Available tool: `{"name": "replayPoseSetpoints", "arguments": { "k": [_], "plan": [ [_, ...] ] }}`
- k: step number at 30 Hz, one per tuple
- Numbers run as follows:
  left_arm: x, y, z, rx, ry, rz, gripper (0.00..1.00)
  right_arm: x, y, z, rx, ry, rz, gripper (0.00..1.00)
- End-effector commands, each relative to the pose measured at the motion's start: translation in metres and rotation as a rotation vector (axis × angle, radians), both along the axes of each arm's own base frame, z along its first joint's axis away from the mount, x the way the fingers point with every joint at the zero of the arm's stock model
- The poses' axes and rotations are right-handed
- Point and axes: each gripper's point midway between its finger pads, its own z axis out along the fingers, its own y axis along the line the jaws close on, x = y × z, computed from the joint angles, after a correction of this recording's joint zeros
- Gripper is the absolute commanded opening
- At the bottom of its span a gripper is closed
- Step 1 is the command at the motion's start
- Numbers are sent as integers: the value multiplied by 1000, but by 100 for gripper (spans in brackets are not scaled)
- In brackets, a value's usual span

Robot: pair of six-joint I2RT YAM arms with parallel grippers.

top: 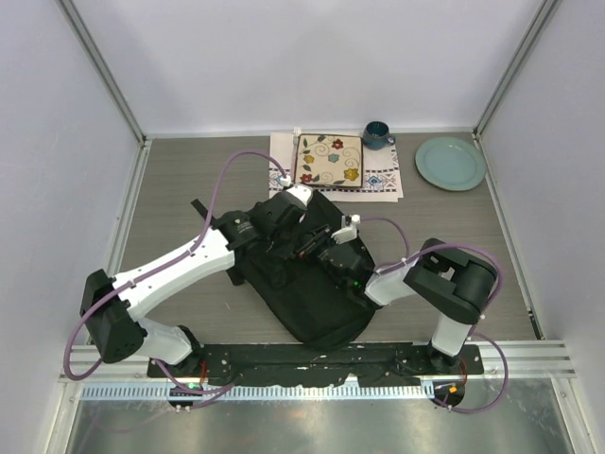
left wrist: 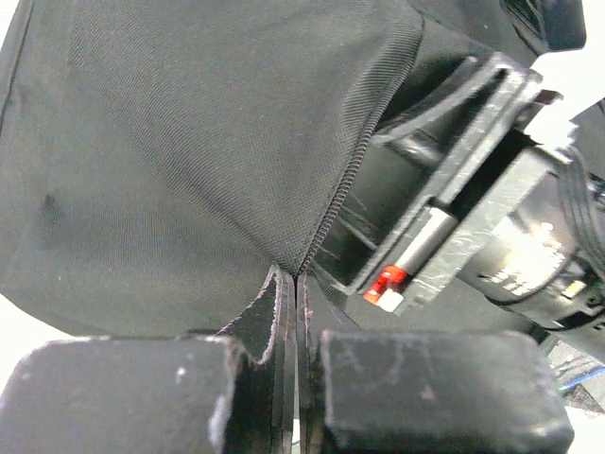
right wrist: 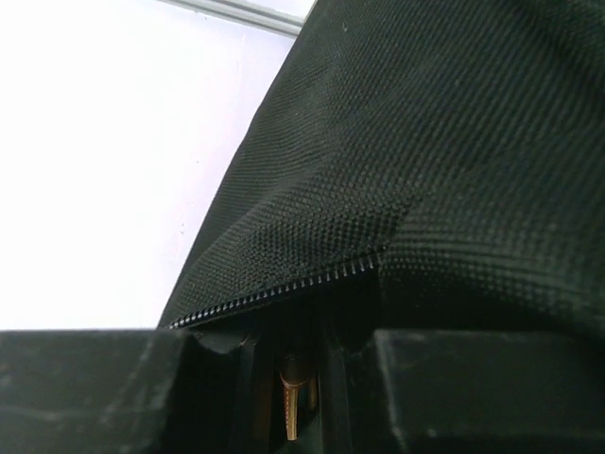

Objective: Pack the student bag
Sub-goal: Place the personal item in the student bag.

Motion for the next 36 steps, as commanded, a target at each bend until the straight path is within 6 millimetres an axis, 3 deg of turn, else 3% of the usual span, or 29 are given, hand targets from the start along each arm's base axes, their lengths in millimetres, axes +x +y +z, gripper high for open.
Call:
{"name": "replayPoseSetpoints", "arguments": {
  "k": [1,6,9,11,12,13,15,16,17,19,22,26,29,36],
  "plan": [
    [-7,-6,29,-81,-33,-48,0,11,19,23,9,-88,20,0],
    [-7,0,25,-69,-35,-27,0,17,36,9,-69,-70,60,3],
    [-6,7,21,-52,-39,-5,0,16,35,-10,-156,-1,65,18],
    [-5,13,19,-39,-41,15,0,11,25,-15,-241,7,70,26],
    [-5,16,18,-36,-44,29,0,10,18,-16,-260,13,66,35],
    [-5,19,18,-37,-48,41,0,4,7,-32,-325,55,70,40],
    [-4,23,15,-37,-48,63,0,-2,-6,-20,-351,24,64,53],
    [-4,25,14,-42,-48,73,0,-8,-16,-31,-390,46,66,55],
    [-4,27,14,-44,-51,81,0,-12,-22,-20,-381,29,64,58],
    [-3,30,14,-57,-53,96,0,-19,-30,-19,-415,29,77,62],
    [-3,32,13,-59,-51,106,0,-27,-32,-20,-416,28,112,59],
    [-3,33,13,-56,-48,106,0,-31,-24,-22,-399,36,155,24],
    [-3,33,13,-59,-46,107,0,-30,-11,-19,-373,27,187,10],
    [-7,31,5,-58,-21,97,0,-12,35,-8,-310,-11,246,6]
  ]
}}
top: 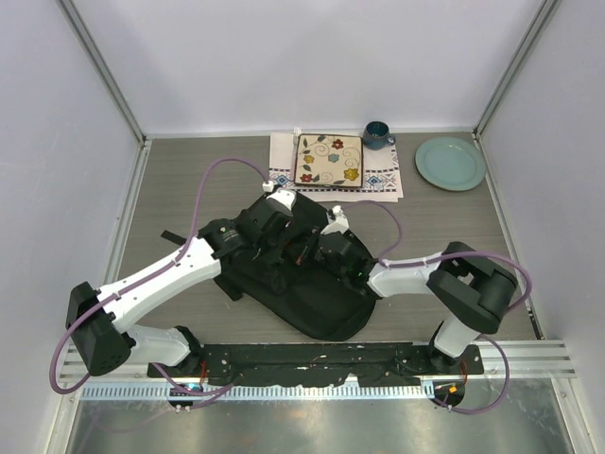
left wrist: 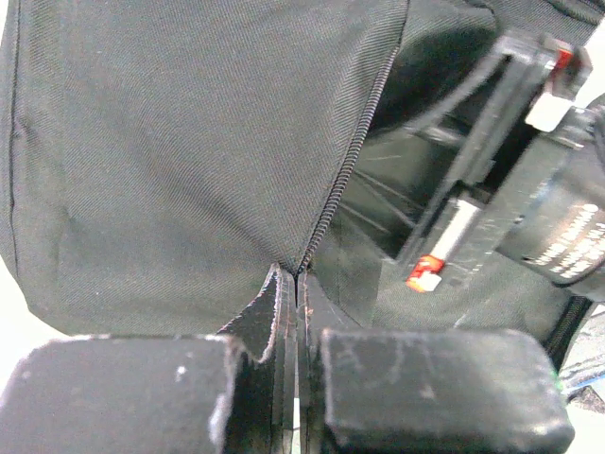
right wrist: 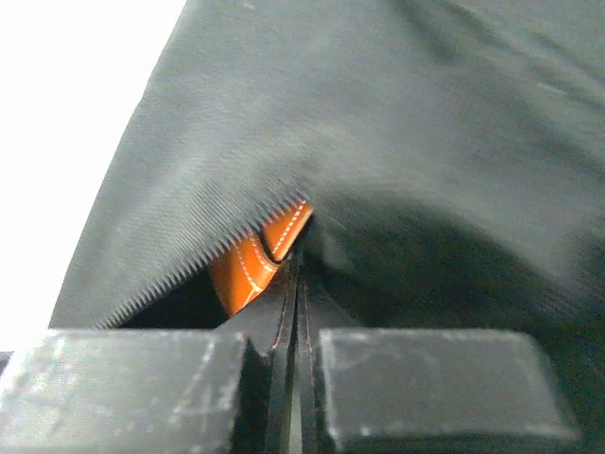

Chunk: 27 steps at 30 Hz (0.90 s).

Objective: Pack the student bag
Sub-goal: Place the personal item in the student bag, then adjust the student bag at the center of the board.

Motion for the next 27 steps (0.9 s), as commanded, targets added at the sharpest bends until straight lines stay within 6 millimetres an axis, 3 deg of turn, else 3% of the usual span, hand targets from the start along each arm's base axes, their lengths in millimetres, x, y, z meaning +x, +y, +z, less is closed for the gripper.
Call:
{"name": "replayPoseSetpoints", "arguments": {
  "k": [1,4,8,10,12,13,14,15,16,17,18,20,22,27],
  "plan": [
    [1,-2,10,-51,-21,11,0,16,37,24,80,-55,54,6],
    [-1,-2,5,-52,-11,10,0,21,49,30,106,-73,70,6],
    [-1,-2,-1,-44,2,18,0,24,46,38,103,-86,61,11],
    [-1,0,0,-43,-2,28,0,22,32,29,44,-84,37,21],
    [-1,3,-1,-34,-1,37,4,16,9,33,-2,-107,3,30],
    [-1,5,0,-35,-6,52,8,14,0,37,-19,-114,-12,38],
    [-1,6,1,-39,-10,61,24,7,-16,38,-56,-111,-25,41],
    [-2,9,0,-36,-4,66,30,9,-29,41,-92,-124,-63,42],
    [-4,9,0,-49,-1,78,37,7,-39,39,-134,-127,-74,45],
    [-5,10,6,-69,-10,87,52,1,-55,23,-227,-86,-84,47],
    [-8,13,4,-72,-5,97,58,-1,-66,34,-244,-104,-105,47],
    [-12,22,5,-109,-16,152,73,-4,-95,23,-359,-91,-156,53],
    [-16,30,7,-150,-19,224,78,-3,-115,36,-383,-126,-213,59],
    [-28,64,0,-247,-43,400,91,10,-158,31,-455,-91,-259,73]
  ]
}}
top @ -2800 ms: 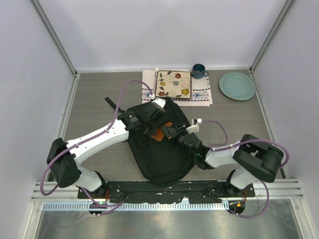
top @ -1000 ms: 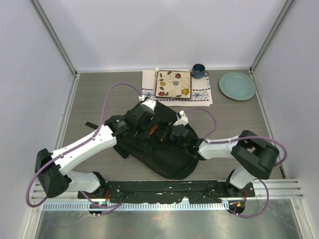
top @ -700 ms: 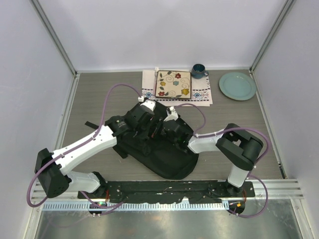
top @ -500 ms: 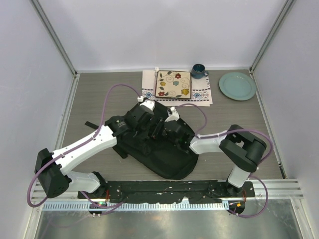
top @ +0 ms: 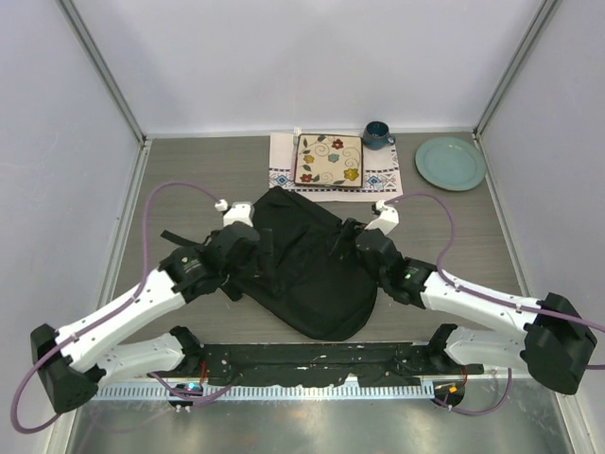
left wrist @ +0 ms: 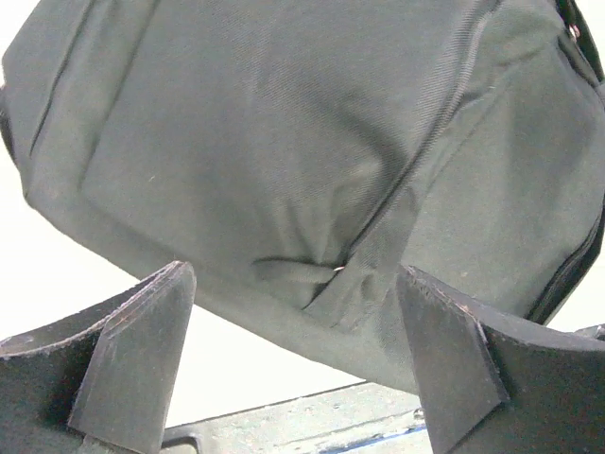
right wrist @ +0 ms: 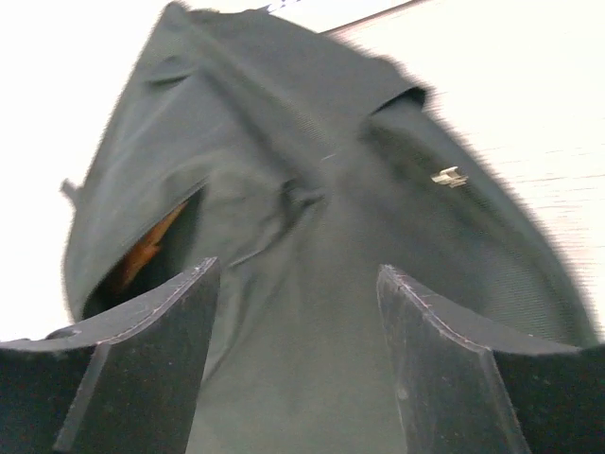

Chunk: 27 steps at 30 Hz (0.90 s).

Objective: Pack the student bag
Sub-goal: Adjust the student bag at the center of the board.

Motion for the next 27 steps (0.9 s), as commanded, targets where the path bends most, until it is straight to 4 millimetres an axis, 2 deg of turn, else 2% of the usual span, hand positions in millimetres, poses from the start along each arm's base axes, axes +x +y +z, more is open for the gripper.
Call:
{"name": "replayPoseSetpoints", "arguments": {
  "k": [1,2,3,5,6,7,10,13,17,18,20,23,24,25,26,27],
  "plan": [
    [-4,25,-1,-114,-21,197,92,13,-50,-23,-153,63,-54,74],
    [-9,28,-9,-129,-5,223,92,23,-63,-26,-166,76,-64,74],
    [-12,32,-8,-156,-8,239,93,27,-67,-31,-174,91,-52,75],
    [-17,35,-18,-189,11,276,94,29,-64,-34,-175,110,26,78],
    [-20,35,-17,-221,10,283,95,37,-75,-35,-169,122,10,79],
    [-23,37,-27,-222,26,294,95,39,-75,-40,-168,146,22,79],
    [-29,34,-37,-296,53,322,95,45,-80,-50,-140,199,62,80],
    [-31,33,-39,-359,50,342,95,39,-77,-62,-99,252,108,80],
    [-31,35,-41,-388,42,359,97,22,-70,-83,-46,320,156,80],
    [-32,34,-42,-391,45,358,97,23,-67,-82,-28,305,160,79],
    [-32,34,-45,-390,49,357,98,11,-64,-92,22,334,175,77],
    [-30,29,-48,-394,50,343,100,-8,-61,-99,100,356,179,66],
    [-29,27,-50,-388,54,339,99,-11,-62,-96,121,343,172,57],
    [-28,26,-51,-383,55,335,100,-22,-66,-105,127,360,165,53],
    [-27,25,-51,-380,50,329,100,-26,-66,-105,158,372,146,49],
    [-26,25,-53,-366,54,328,100,-31,-67,-106,174,375,140,39]
  ]
}}
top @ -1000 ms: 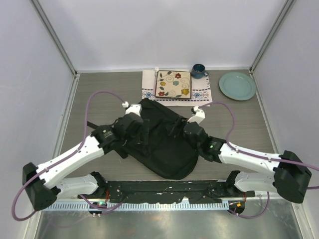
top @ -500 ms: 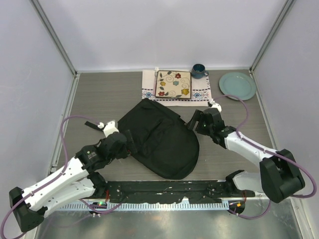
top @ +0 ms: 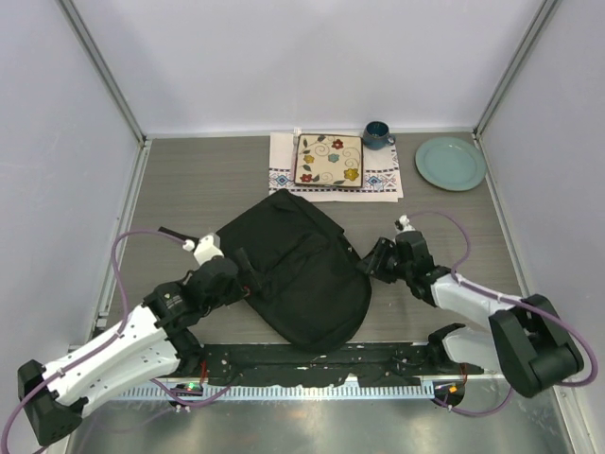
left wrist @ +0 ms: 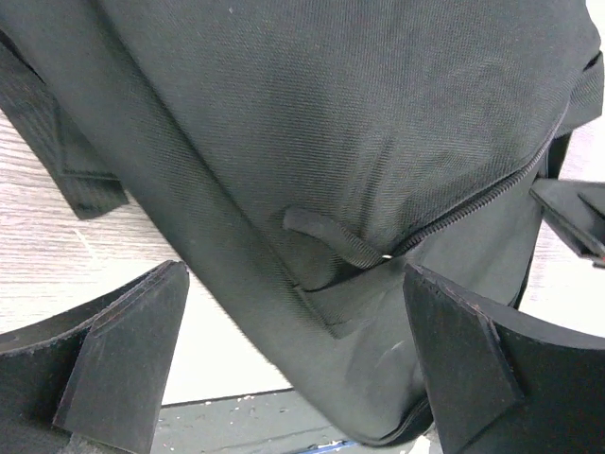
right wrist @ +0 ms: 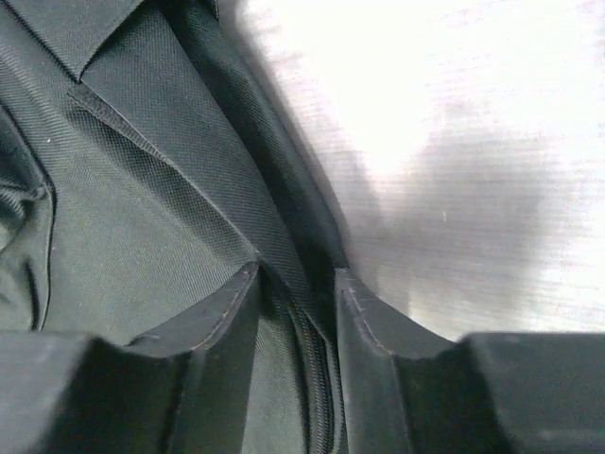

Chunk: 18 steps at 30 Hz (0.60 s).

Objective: Pack the student bag
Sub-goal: Adjust the student bag at the center of the board.

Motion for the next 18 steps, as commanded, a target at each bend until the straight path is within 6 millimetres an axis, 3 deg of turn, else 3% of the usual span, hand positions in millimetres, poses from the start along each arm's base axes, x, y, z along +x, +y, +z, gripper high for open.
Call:
{"name": "replayPoseSetpoints", "arguments": {
  "k": [1,3,6,11,14,15,17,18],
  "plan": [
    [13,-10,8,-26,-35,5,100,-30,8,8,166,11,-13,35],
    [15,-7,9,-10,-45,12,100,-40,9,11,211,20,-28,29],
    [18,1,17,-13,-75,43,100,-58,3,10,202,38,-42,28],
    [19,11,19,-23,-80,86,100,-55,-15,36,128,-39,-99,30],
    [15,21,16,-36,-57,157,100,-43,-23,68,81,-123,-118,46],
    [13,26,12,-48,-42,194,100,-35,-20,90,82,-175,-99,49],
    [13,33,15,-73,-68,237,100,-27,-12,103,67,-182,-56,52],
    [12,37,9,-85,-59,271,100,-21,-2,130,85,-232,2,52]
  ]
}}
